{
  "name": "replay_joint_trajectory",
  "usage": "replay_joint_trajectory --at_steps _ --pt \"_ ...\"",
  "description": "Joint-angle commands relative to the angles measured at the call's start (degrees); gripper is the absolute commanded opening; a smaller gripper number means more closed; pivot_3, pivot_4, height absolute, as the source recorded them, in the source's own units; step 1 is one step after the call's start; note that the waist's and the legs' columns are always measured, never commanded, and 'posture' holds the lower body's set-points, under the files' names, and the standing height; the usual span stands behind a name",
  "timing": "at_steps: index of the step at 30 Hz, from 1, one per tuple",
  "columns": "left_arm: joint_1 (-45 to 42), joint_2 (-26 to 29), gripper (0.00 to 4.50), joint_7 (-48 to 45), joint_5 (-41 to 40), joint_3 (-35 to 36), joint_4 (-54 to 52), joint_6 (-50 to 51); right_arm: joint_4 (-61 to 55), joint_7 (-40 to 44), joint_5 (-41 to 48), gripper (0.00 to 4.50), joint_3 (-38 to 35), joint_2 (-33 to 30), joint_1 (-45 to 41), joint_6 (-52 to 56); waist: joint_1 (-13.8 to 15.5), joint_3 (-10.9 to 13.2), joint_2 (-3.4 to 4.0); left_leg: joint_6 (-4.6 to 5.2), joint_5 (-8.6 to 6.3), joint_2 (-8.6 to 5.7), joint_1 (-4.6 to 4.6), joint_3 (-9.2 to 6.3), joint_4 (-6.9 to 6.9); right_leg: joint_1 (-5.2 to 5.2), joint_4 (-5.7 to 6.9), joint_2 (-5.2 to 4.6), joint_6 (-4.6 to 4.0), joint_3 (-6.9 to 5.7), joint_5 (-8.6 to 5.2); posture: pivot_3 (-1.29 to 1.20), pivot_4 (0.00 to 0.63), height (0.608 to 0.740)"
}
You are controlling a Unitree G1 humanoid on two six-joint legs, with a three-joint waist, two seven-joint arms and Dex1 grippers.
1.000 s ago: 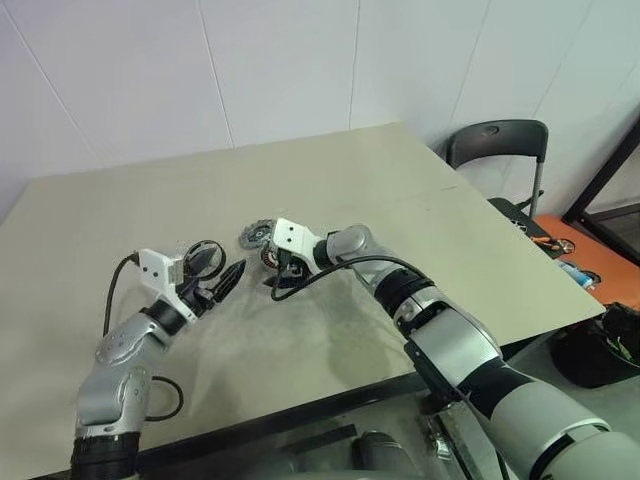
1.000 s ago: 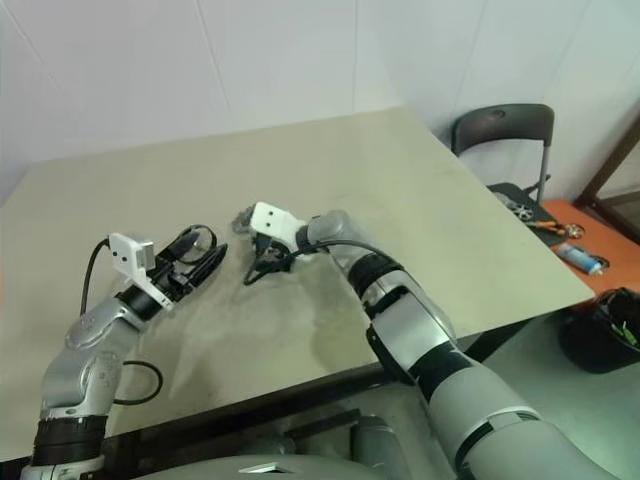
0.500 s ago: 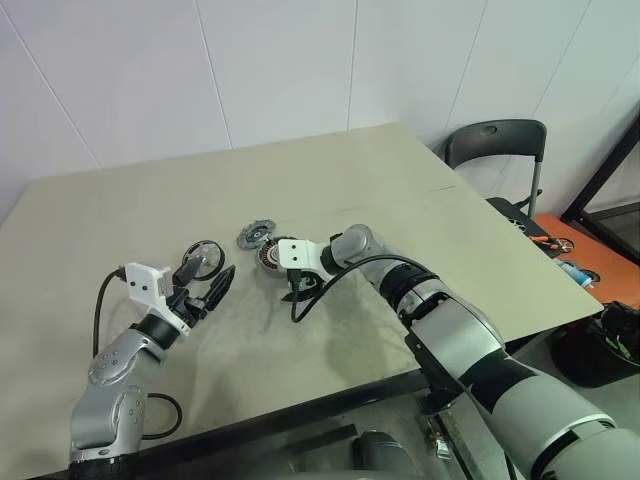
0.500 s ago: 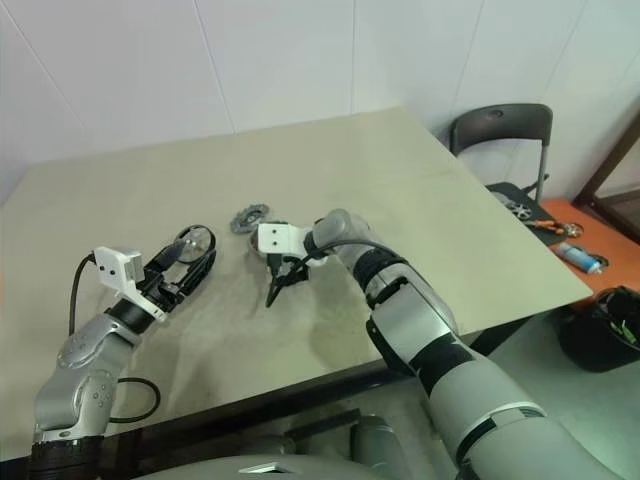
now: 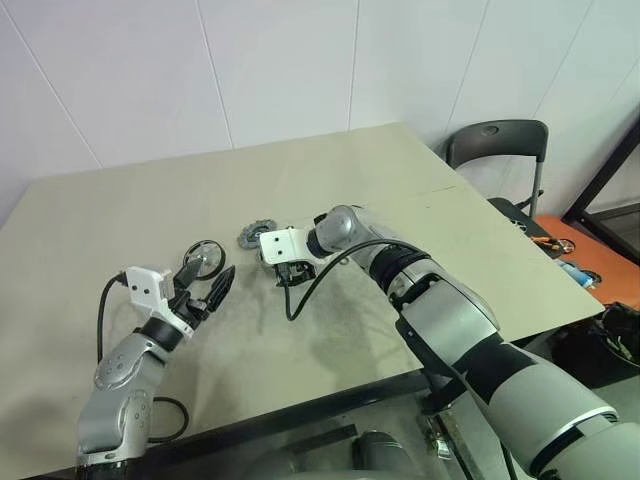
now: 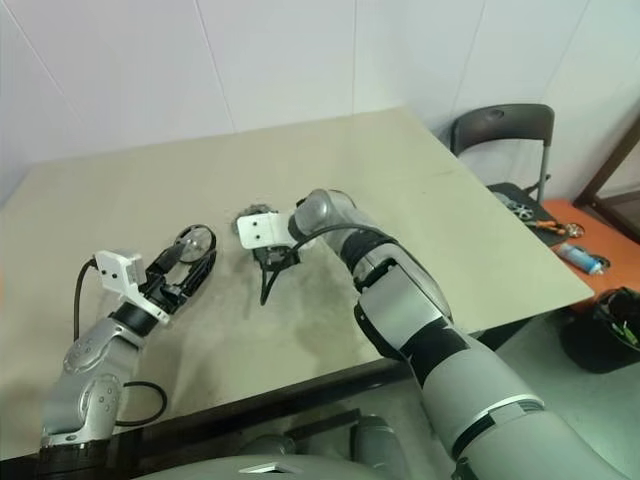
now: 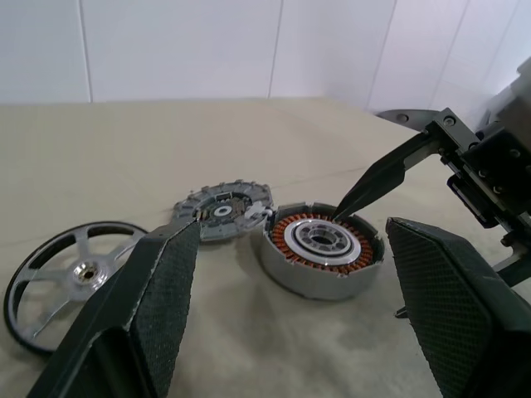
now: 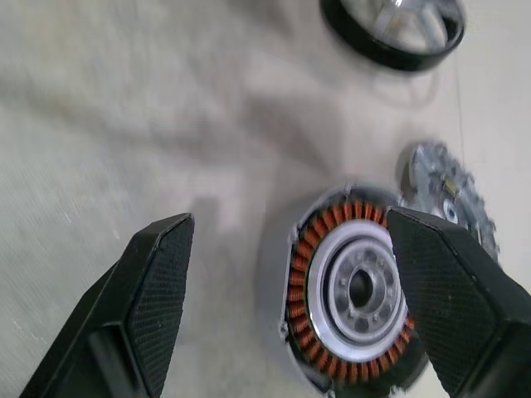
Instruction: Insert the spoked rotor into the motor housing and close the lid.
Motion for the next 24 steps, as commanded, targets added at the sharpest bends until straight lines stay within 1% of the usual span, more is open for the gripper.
replay_joint_trajectory --at_steps 1,11,14,17,18,24 --pt "0.70 -0.07 3.80 0.73 -0.26 0.78 -3.77 -1.26 0.62 -3.77 -3.51 3.86 1.92 -0.84 -0.93 -0.47 0.01 0.00 0.00 0.00 0.00 0.00 -0.01 0.00 0.00 -0.02 0.00 0.00 0.00 0.00 0.00 0.00 0.000 0.740" --pt "3.28 -0.51 3.80 1.74 -0.50 0.81 -6.08 -1.07 1.85 -6.79 -6.62 3.86 1.91 -2.13 -0.07 2.17 -0.01 0.00 0.01 -0.05 0.03 0.00 0.00 0.01 0.00 -0.03 0.07 0.01 -0.03 0.01 0.01 0.00 0.000 0.740" --pt "3.33 -0.60 3.82 2.04 -0.54 0.70 -6.24 -1.12 1.87 -7.38 -7.25 3.28 2.21 -2.12 0.14 2.04 0.00 0.00 0.01 -0.09 0.05 0.00 0.00 0.01 0.00 -0.03 0.08 0.01 -0.05 0.01 0.03 0.00 0.000 0.740" --pt "3.34 -0.79 3.82 2.28 -0.46 0.53 -6.32 -1.23 1.85 -7.35 -7.36 2.21 1.96 -1.89 0.32 2.09 0.00 0.00 0.01 -0.10 0.06 0.00 0.00 0.01 0.00 -0.03 0.09 0.01 -0.05 0.01 0.03 0.00 0.000 0.740" --pt "3.31 -0.88 3.82 2.34 -0.44 0.51 -6.35 -1.23 1.87 -6.72 -7.23 1.92 1.77 -1.76 0.38 2.21 -0.03 0.00 0.01 -0.10 0.06 0.00 0.00 0.00 0.00 -0.03 0.09 0.01 -0.05 0.01 0.03 0.00 0.000 0.740" --pt "3.68 -1.50 3.82 2.46 -0.16 -0.03 -6.59 -1.40 1.71 -5.96 -7.22 1.92 1.80 -0.92 0.85 1.51 -0.05 0.00 0.02 -0.10 0.06 0.00 0.01 0.01 0.00 -0.03 0.09 0.01 -0.06 0.01 0.03 0.00 0.000 0.740"
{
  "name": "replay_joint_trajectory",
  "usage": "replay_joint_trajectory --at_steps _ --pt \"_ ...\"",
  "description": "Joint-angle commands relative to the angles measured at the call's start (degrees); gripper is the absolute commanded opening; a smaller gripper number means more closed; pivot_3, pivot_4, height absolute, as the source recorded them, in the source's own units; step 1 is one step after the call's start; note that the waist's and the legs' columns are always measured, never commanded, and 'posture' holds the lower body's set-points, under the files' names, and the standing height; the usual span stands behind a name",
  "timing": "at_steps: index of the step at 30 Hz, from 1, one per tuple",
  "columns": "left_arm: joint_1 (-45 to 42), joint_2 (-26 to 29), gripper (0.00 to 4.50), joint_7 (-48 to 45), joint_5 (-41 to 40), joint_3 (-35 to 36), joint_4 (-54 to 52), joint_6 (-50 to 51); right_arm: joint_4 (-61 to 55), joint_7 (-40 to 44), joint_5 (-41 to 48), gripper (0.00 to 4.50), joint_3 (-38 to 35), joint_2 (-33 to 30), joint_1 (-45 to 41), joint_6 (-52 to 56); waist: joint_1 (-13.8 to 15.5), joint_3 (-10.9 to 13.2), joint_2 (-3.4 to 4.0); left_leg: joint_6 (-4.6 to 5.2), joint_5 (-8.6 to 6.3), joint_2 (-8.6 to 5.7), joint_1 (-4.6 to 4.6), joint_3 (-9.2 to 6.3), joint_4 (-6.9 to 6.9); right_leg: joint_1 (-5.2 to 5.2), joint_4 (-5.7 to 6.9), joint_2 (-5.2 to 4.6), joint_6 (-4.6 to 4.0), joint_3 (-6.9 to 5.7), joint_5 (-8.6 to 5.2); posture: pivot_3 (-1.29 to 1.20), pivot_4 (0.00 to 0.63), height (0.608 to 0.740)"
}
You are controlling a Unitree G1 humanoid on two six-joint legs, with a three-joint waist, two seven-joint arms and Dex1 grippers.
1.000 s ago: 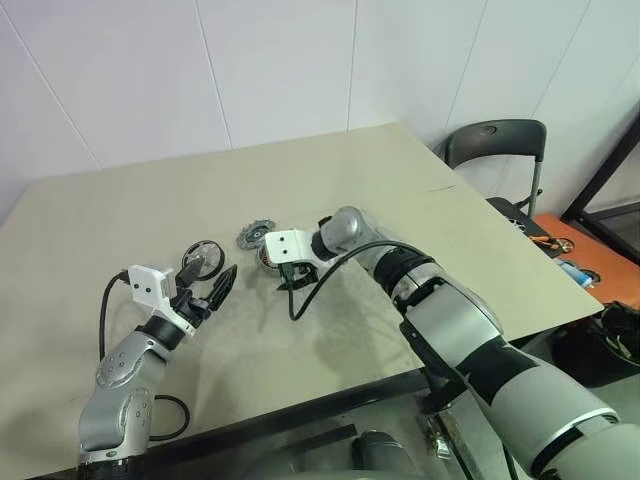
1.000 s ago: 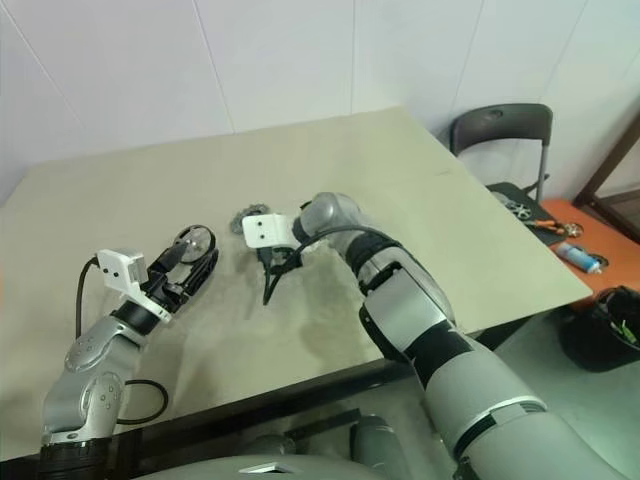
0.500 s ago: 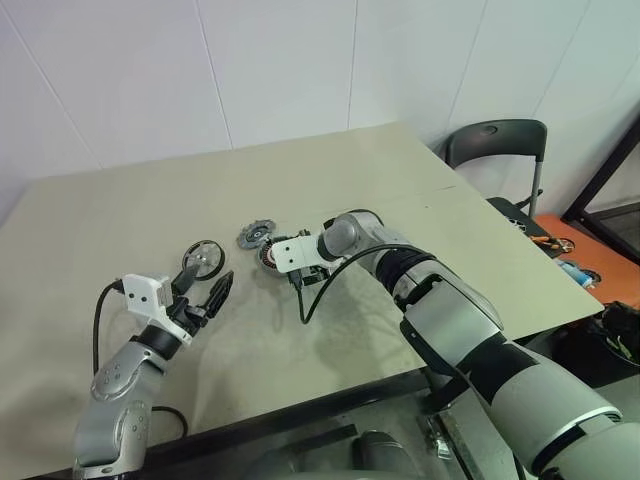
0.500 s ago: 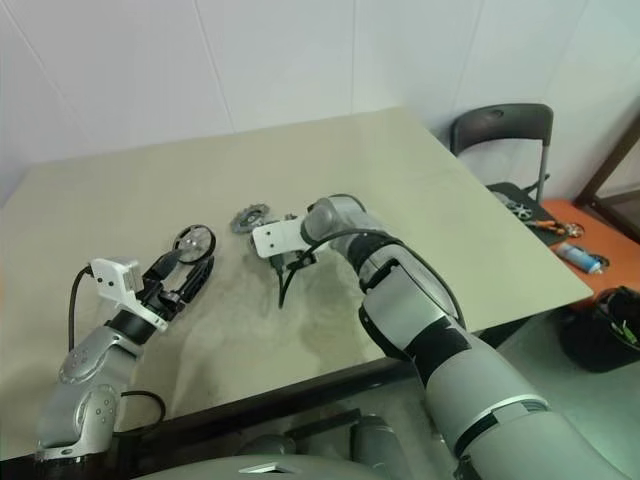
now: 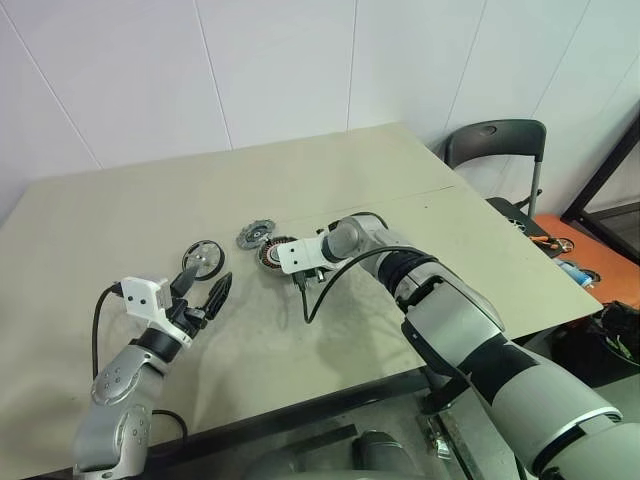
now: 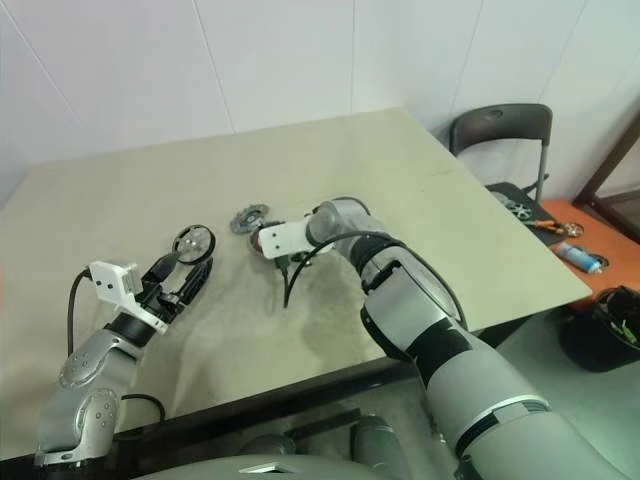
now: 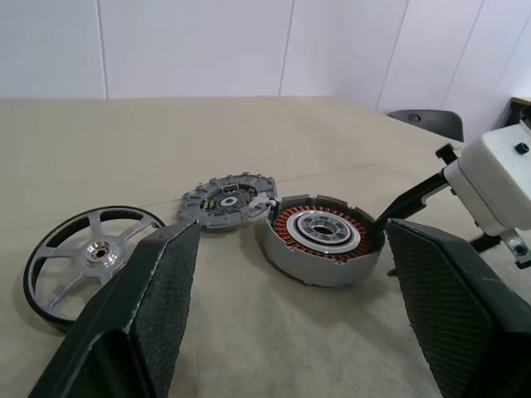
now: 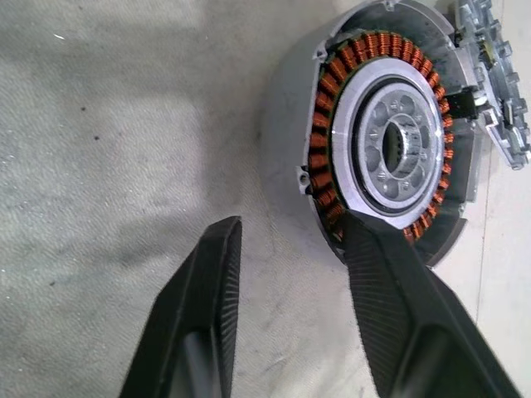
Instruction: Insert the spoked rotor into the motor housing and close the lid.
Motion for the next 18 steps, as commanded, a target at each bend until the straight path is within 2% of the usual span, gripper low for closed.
replay_joint_trajectory --at_steps 1,7,10,14,18 --pt "0.04 -0.17 3.82 0.18 -0.10 0.02 -2.58 -1.44 -0.47 0.82 0.24 1.92 -0.56 0.94 -0.28 -0.81 -0.01 0.00 0.00 0.00 0.00 0.00 0.00 0.00 0.00 0.00 0.00 0.00 0.00 0.00 0.00 0.00 0.000 0.740" --pt "-0.19 -0.69 3.82 0.27 0.18 -0.26 -2.31 -1.53 -0.82 1.95 1.21 1.92 -1.55 2.43 -0.98 -2.22 -0.06 0.00 0.00 -0.01 0.01 0.00 0.01 0.00 0.00 0.01 0.02 0.01 0.00 0.00 0.00 0.00 0.000 0.740" --pt "-0.51 -1.12 3.82 0.53 0.41 -0.75 -2.16 -1.45 -1.03 4.07 3.19 1.33 -3.60 3.82 -1.87 -2.07 -0.06 0.00 0.00 -0.03 0.01 0.00 0.03 0.00 0.00 0.01 0.04 0.03 0.00 0.00 0.00 0.00 0.000 0.740" --pt "-0.60 -1.66 3.82 0.66 0.84 -1.61 -2.01 -1.59 -1.21 2.34 3.74 0.03 -4.88 5.55 -3.30 -1.07 -0.08 0.00 0.00 -0.03 0.02 0.01 0.03 0.00 0.00 0.01 0.04 0.04 -0.01 0.00 0.00 0.00 0.000 0.740" --pt "-0.87 -1.78 3.82 0.91 0.94 -1.89 -1.75 -1.76 -1.23 2.67 2.92 0.03 -4.39 5.56 -3.46 -2.13 -0.06 0.01 0.01 -0.04 0.02 0.02 -0.01 0.00 -0.03 -0.08 0.06 0.03 -0.02 0.01 0.00 0.00 0.000 0.740"
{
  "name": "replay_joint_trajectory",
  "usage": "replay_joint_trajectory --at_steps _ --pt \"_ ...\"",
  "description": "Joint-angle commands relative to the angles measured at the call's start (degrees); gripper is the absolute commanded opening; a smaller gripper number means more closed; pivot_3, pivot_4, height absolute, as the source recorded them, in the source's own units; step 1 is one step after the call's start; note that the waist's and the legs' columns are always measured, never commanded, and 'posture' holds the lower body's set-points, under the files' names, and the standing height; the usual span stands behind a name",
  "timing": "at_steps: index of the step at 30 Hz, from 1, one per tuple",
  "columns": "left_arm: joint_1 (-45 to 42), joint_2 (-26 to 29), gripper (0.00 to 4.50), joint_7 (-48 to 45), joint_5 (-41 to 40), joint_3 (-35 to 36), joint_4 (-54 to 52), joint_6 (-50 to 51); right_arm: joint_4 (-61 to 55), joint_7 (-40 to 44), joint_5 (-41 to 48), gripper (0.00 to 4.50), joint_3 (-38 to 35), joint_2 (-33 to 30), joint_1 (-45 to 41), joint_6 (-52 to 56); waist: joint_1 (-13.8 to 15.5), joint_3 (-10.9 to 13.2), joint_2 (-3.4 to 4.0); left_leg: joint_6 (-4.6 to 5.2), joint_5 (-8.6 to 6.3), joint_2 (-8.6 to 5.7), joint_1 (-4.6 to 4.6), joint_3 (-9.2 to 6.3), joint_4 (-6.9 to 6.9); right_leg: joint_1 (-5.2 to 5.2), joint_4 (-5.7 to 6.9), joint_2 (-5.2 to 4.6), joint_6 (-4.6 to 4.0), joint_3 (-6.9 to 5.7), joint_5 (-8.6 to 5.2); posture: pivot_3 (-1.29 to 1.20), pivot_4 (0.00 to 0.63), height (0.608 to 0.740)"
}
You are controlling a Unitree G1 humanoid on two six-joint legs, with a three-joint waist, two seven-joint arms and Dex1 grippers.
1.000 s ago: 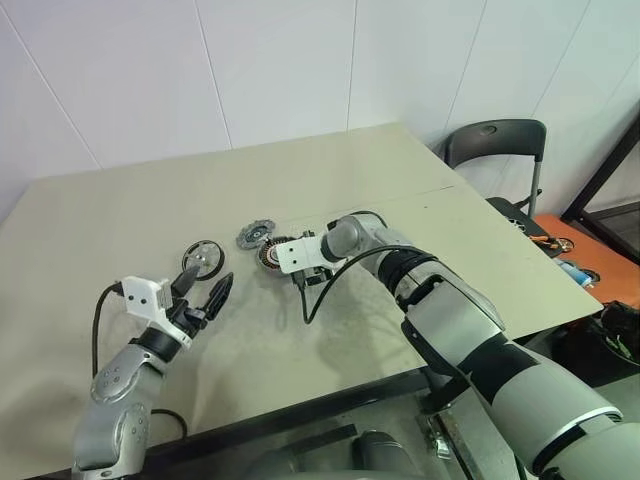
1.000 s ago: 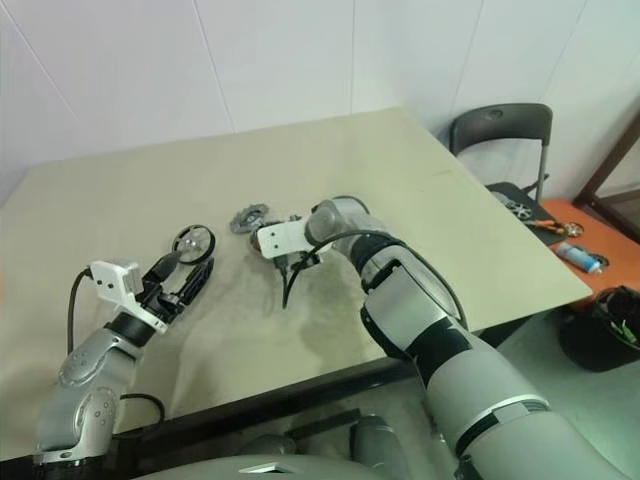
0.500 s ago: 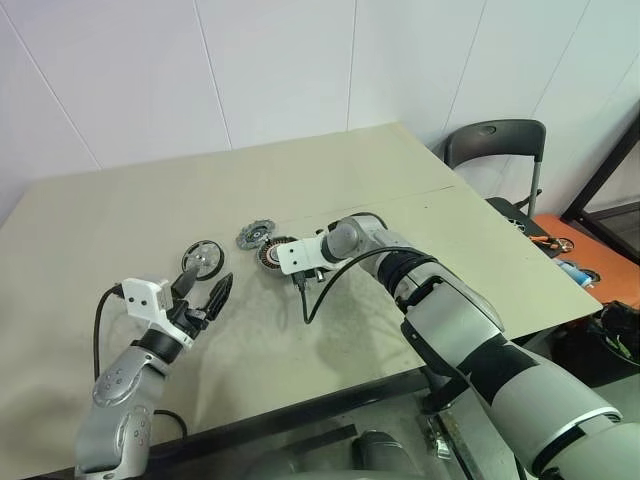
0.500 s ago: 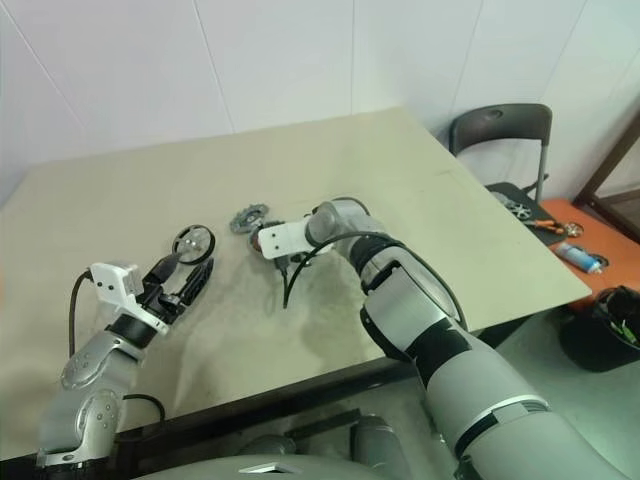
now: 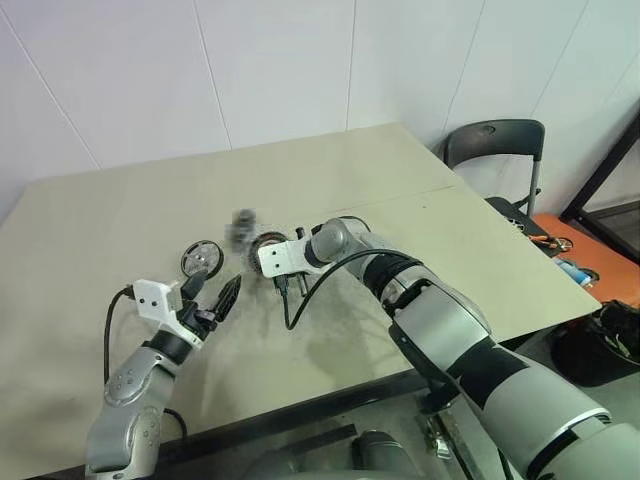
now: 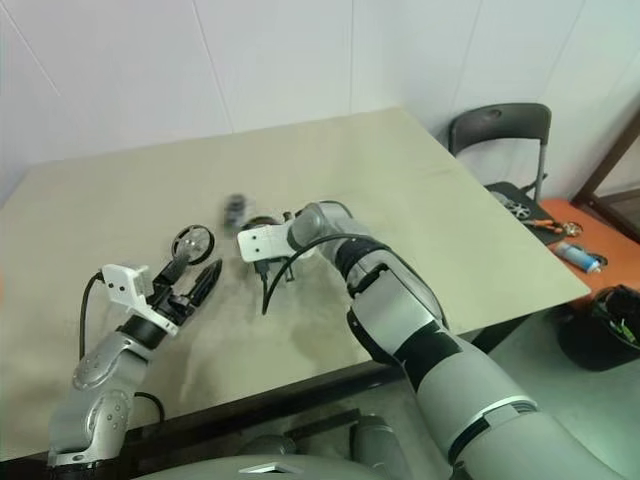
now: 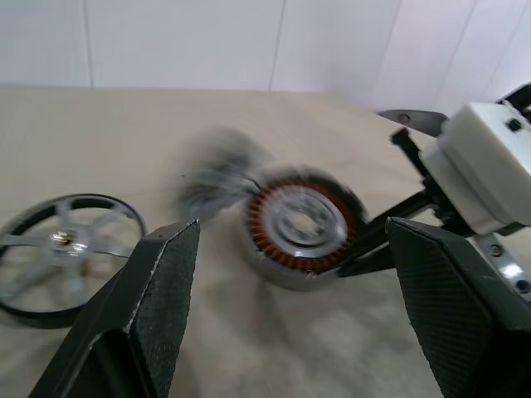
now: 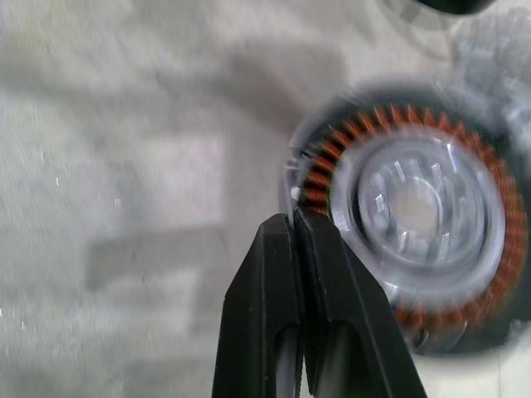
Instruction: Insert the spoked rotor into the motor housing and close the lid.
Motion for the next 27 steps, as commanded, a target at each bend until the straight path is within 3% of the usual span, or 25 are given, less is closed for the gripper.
replay_joint_trajectory --at_steps 1,10,20,27 --pt "-0.84 0.13 3.82 0.29 0.37 0.25 -1.66 -1.73 -1.26 -0.16 0.52 0.03 -0.68 0.34 -2.98 -1.20 0.13 0.00 0.00 -0.01 0.00 0.00 0.00 -0.01 0.00 0.00 0.01 0.00 0.00 0.00 0.00 0.00 0.000 0.740" --pt "-0.92 -0.01 3.82 0.84 0.42 -0.05 -1.51 -1.93 -1.48 4.10 0.28 0.03 -0.20 -1.48 -2.76 -2.37 0.18 0.00 0.00 0.00 0.00 -0.01 -0.02 0.00 0.03 0.00 0.01 -0.02 0.00 0.00 0.00 0.00 0.000 0.740" --pt "-1.67 0.75 3.82 0.27 -0.09 0.37 -0.83 -1.41 -4.58 31.58 9.08 0.03 -5.59 -4.30 -3.08 -1.22 -0.01 0.00 -0.01 0.00 0.00 -0.01 -0.02 0.00 0.03 0.01 -0.02 -0.02 0.01 0.00 0.00 0.00 0.000 0.740" --pt "-3.59 1.34 3.82 -0.71 -0.39 0.31 1.08 -1.20 -9.55 41.30 12.20 0.03 -5.85 -6.73 -1.65 1.75 0.24 -0.01 -0.01 -0.01 0.00 -0.01 -0.02 0.00 0.07 0.00 0.07 -0.03 0.01 0.00 0.00 0.00 0.000 0.740"
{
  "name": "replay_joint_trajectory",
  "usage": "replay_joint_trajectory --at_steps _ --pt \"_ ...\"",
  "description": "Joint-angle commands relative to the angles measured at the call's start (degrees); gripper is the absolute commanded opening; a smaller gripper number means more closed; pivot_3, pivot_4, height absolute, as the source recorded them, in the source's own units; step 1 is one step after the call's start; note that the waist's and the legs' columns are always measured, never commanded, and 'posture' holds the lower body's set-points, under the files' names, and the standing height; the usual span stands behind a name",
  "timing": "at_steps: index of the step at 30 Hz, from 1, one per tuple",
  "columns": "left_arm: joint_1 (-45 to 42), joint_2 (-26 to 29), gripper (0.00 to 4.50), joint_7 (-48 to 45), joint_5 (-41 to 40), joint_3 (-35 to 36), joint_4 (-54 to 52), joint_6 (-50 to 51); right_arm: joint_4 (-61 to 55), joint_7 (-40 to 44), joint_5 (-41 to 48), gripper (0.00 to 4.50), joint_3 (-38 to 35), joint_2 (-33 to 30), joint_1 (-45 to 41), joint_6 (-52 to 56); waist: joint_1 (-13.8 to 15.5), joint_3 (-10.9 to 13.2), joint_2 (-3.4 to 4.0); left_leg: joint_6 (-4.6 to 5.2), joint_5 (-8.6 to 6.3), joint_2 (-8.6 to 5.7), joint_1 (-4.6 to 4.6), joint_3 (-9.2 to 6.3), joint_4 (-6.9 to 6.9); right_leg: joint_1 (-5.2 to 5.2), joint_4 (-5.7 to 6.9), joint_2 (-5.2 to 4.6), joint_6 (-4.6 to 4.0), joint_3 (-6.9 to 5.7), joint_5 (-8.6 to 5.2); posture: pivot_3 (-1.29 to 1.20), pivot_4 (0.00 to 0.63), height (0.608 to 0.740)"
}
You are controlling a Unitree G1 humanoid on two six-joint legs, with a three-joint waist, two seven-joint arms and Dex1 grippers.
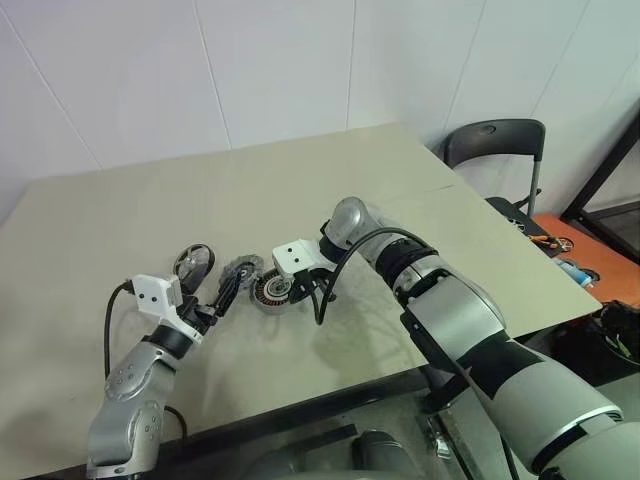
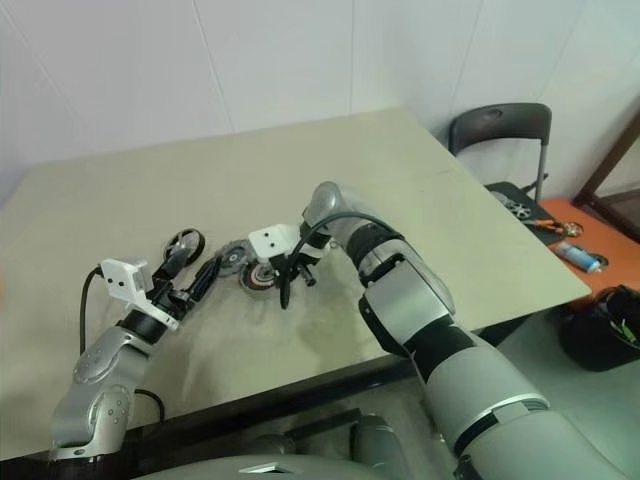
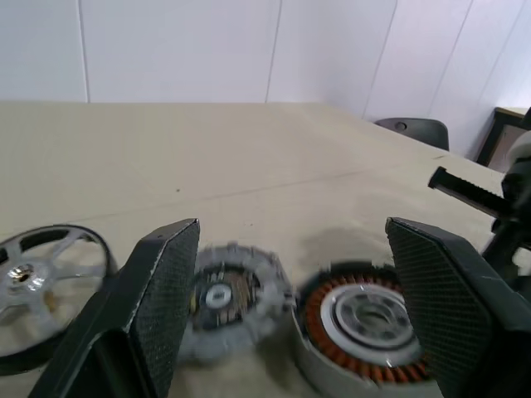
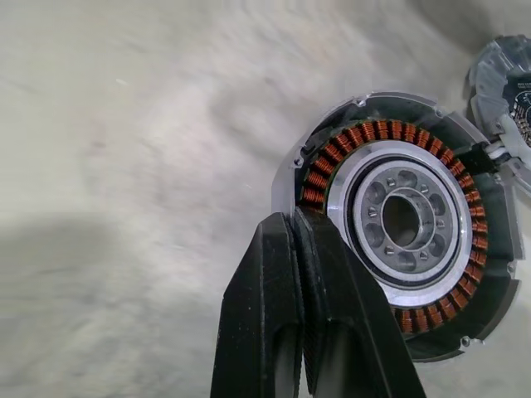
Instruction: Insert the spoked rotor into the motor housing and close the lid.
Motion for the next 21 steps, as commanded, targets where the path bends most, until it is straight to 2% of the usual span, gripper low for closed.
replay_joint_trajectory --at_steps 1,8,13,16,21 --pt "-1.27 0.71 3.82 -0.73 -0.34 0.18 -0.10 -0.36 -5.16 3.66 2.98 0.03 -1.48 -1.70 -0.08 1.53 0.09 0.00 0.00 0.00 0.00 0.00 0.00 0.00 0.01 0.01 0.00 -0.01 0.00 0.00 0.00 0.00 0.000 0.740" --pt "-1.68 1.46 3.82 -1.75 -0.35 0.00 0.55 0.27 -13.01 -3.08 3.28 0.03 -1.30 -2.77 5.68 10.39 0.07 -0.01 -0.02 0.00 0.00 0.00 -0.01 0.02 0.00 -0.04 0.04 -0.02 -0.01 0.01 0.00 0.00 0.000 0.740" --pt "-2.18 1.57 3.82 -2.21 -0.25 -0.43 0.80 0.90 -15.04 -6.89 3.36 0.03 -1.54 -4.19 6.68 17.28 0.24 -0.01 -0.03 -0.11 0.06 0.00 0.00 0.06 0.08 -0.09 0.25 -0.03 -0.07 0.03 0.04 0.00 0.000 0.740" --pt "-2.41 1.51 3.82 -2.55 -0.17 -1.09 0.77 1.40 -19.75 -6.95 2.46 0.03 -0.20 -5.75 8.17 25.27 0.52 -0.02 -0.04 -0.11 0.07 0.00 0.01 0.05 0.10 -0.08 0.29 -0.03 -0.10 0.01 0.07 0.00 0.000 0.740" --pt "-3.04 1.80 3.82 -3.05 0.09 -1.89 1.45 1.71 -34.64 -3.00 2.45 0.03 2.58 -8.12 11.89 40.24 0.40 -0.03 -0.05 -0.12 0.07 0.00 -0.01 0.06 0.13 -0.10 0.28 -0.04 -0.11 0.01 0.07 0.00 0.000 0.740"
